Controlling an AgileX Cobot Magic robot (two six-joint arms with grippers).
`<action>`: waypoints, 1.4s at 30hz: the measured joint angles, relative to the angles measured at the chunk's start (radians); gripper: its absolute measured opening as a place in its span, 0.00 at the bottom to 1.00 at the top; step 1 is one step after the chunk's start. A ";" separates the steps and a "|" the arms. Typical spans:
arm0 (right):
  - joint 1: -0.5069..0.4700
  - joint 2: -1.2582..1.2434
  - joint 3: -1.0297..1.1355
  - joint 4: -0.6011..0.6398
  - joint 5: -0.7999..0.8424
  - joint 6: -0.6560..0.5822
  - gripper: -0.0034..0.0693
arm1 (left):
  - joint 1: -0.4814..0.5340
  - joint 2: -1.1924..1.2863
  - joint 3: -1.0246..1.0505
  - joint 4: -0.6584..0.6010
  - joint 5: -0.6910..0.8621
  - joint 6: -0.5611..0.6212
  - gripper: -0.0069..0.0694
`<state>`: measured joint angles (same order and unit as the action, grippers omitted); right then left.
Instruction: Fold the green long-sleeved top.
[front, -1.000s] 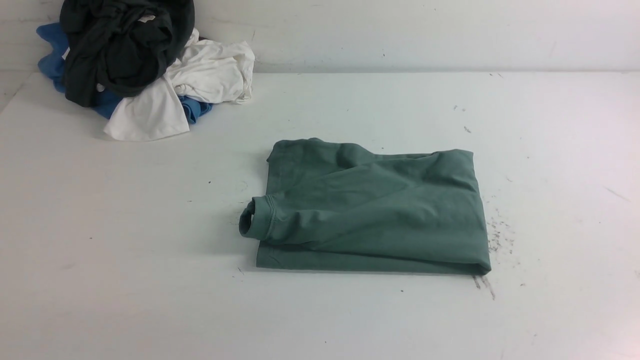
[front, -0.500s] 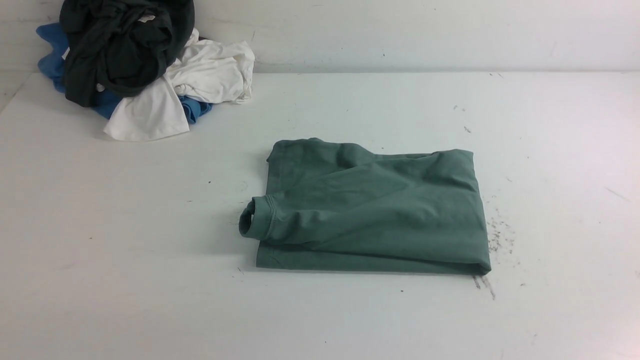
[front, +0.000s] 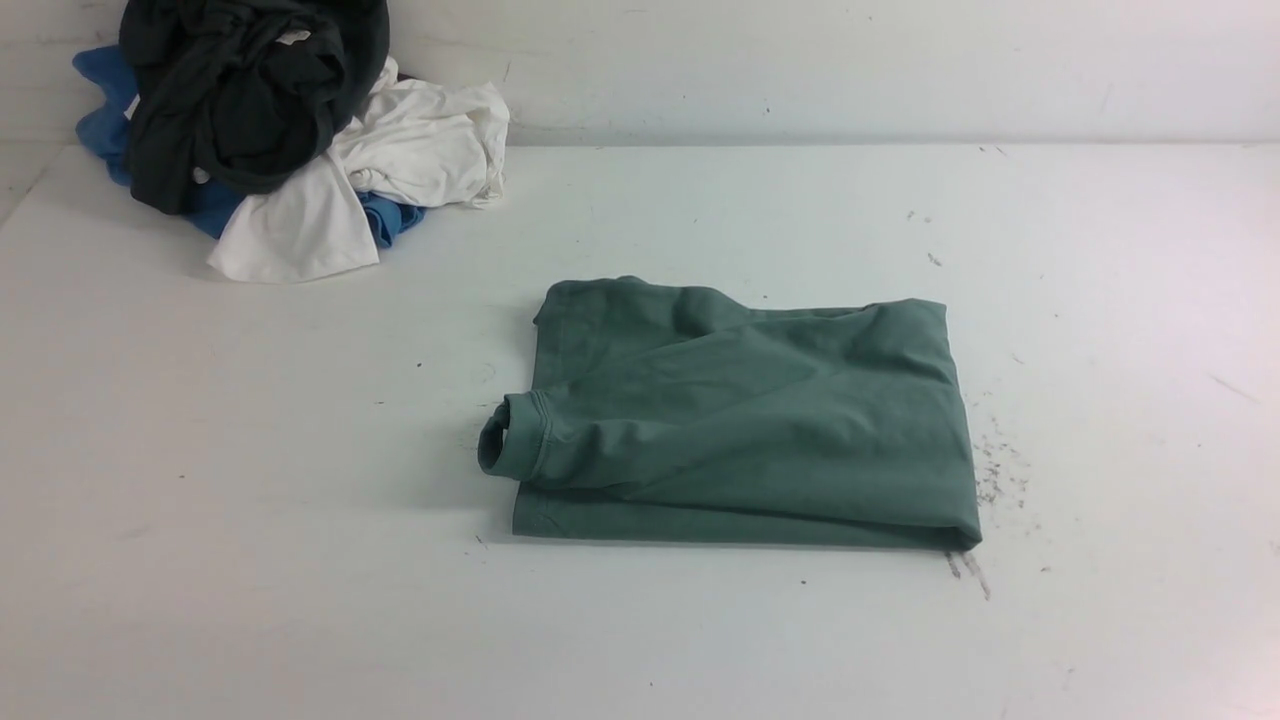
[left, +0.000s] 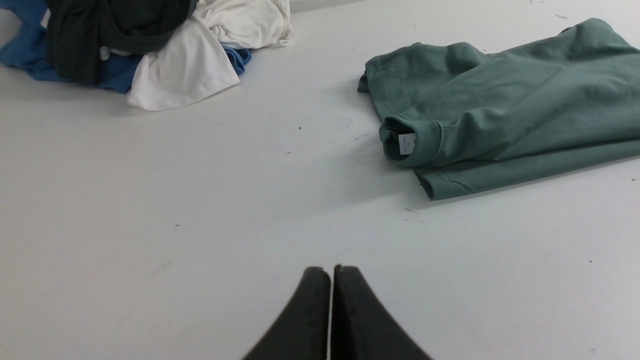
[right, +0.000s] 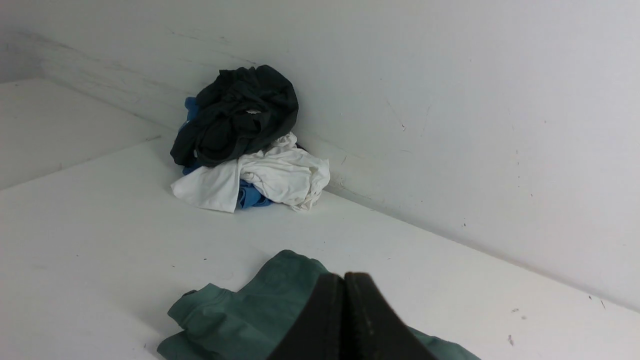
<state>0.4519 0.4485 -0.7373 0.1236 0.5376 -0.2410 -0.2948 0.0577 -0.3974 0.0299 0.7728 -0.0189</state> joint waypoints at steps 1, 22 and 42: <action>0.000 -0.009 0.027 -0.033 -0.018 0.037 0.03 | 0.000 0.000 0.000 0.000 0.000 0.000 0.08; -0.557 -0.459 0.764 -0.104 -0.268 0.351 0.03 | 0.000 0.000 0.000 0.001 0.000 0.000 0.08; -0.556 -0.459 0.763 -0.103 -0.185 0.339 0.03 | 0.000 0.000 0.000 0.001 0.000 0.000 0.08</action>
<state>-0.1044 -0.0100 0.0255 0.0204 0.3527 0.0978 -0.2948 0.0577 -0.3974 0.0310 0.7724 -0.0191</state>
